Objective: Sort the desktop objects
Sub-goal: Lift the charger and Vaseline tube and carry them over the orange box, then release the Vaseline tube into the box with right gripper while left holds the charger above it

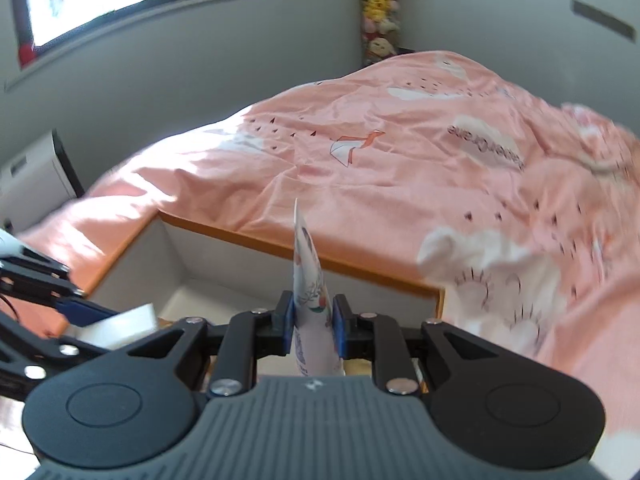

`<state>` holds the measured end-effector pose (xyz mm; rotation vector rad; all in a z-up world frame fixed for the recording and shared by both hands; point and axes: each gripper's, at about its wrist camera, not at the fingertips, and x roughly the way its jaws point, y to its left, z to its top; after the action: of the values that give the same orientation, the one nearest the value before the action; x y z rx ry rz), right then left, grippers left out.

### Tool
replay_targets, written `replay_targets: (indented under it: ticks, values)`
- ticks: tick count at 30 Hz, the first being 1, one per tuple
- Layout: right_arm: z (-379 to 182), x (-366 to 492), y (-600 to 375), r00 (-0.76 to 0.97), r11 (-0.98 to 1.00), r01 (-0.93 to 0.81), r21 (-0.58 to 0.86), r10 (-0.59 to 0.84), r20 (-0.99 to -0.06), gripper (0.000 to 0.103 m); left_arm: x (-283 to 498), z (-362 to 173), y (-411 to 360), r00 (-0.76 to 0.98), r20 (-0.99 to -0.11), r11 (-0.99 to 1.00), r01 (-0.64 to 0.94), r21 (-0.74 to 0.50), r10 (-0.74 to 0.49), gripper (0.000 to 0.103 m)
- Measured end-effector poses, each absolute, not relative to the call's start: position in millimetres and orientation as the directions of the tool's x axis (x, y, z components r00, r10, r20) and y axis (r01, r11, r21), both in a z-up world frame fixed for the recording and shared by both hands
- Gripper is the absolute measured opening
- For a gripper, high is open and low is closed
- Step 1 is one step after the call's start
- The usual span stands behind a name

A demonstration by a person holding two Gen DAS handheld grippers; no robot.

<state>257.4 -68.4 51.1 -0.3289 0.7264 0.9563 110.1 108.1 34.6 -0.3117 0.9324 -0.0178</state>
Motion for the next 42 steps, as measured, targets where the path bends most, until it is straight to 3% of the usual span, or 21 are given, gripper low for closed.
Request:
replay_targets:
  ticks: [17, 30, 34, 42]
  values:
    - [0.6, 274.2, -30.0, 0.368, 0.155, -0.927, -0.343, 0.560, -0.742, 0.021, 124.8, 20.4, 124.0, 0.578, -0.799, 0.946, -0.136, -0.296, -0.166, 0.037]
    - [-1.4, 277.4, -47.2, 0.439, 0.152, -0.895, -0.420, 0.478, -0.761, 0.020, 136.8, 11.4, 128.0, 0.563, -0.810, 0.943, -0.153, -0.295, -0.162, 0.037]
    - [-1.2, 275.7, -48.0, 0.452, 0.147, -0.887, -0.437, 0.462, -0.763, 0.009, 145.9, 12.4, 126.9, 0.571, -0.802, 0.938, -0.154, -0.311, -0.172, 0.037]
    - [13.4, 261.2, -61.9, 0.533, 0.252, -0.844, -0.473, 0.476, -0.699, 0.014, 179.3, 3.7, 117.7, 0.541, -0.817, 0.928, -0.167, -0.335, -0.198, 0.037]
